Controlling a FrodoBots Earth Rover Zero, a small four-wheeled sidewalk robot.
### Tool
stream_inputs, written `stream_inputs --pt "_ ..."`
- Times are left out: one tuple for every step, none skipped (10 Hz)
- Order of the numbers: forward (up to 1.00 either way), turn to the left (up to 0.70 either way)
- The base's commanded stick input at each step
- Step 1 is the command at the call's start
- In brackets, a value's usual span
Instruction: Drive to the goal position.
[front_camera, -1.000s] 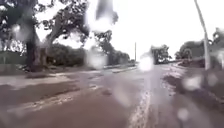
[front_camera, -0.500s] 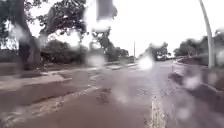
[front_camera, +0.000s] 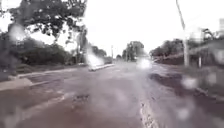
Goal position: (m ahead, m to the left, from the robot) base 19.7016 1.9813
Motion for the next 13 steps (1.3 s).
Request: stream_inputs --pt "0.85 -0.27" --pt "0.85 -0.27" --pt "0.85 -0.27" --pt "0.85 -0.27" --pt "0.85 -0.27" --pt "0.85 -0.27" --pt "0.85 -0.27" --pt "0.85 -0.26" --pt "0.85 -0.15" --pt "0.85 -0.04" --pt "0.85 0.0" --pt "0.85 0.0" --pt "0.85 0.1"
